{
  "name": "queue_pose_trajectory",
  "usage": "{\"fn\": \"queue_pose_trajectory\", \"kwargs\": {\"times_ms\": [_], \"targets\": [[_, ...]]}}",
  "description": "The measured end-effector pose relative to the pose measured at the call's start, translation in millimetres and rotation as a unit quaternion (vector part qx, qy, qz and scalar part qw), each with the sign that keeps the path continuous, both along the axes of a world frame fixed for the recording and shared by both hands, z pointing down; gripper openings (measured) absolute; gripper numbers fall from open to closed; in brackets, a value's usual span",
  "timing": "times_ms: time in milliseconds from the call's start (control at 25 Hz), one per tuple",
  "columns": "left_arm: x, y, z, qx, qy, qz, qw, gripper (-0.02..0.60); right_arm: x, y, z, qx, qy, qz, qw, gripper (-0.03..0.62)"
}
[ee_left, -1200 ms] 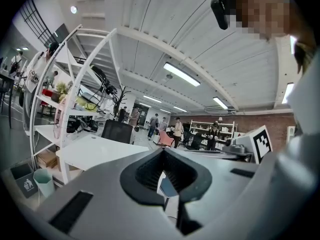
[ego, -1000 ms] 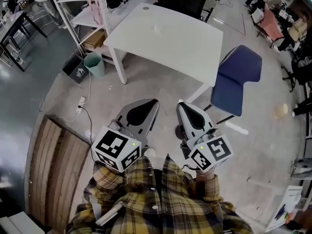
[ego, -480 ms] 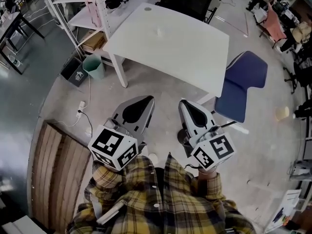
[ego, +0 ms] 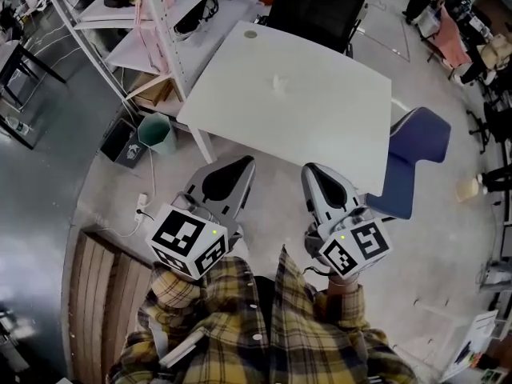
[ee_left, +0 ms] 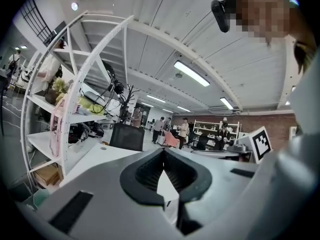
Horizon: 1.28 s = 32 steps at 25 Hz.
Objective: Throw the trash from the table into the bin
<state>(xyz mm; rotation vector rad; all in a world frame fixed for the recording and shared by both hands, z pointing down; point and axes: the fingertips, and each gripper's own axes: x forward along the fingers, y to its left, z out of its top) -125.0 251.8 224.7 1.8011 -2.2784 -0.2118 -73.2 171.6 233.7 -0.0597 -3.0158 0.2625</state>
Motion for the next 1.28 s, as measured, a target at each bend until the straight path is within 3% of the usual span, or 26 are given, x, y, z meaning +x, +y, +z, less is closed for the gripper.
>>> {"fn": "queue_pose_trajectory", "kwargs": {"times_ms": [440,1000,1280], "targets": [[-84,-38,23,-0.029,0.007,0.044,0.9986,0.009,-75,-43,25,-0.023,0.039,0.051,0.998,-0.002],[-188,-141,19,-0.015,0.014,0.01,0.9997,0.009,-194,-143,33,-0.014,0.051,0.011,0.999,-0.002],[-213,-187,13,-0.013,0.013,-0.012,0.9998,0.009,-228,-186,31,-0.003,0.057,-0.019,0.998,-0.002]]}}
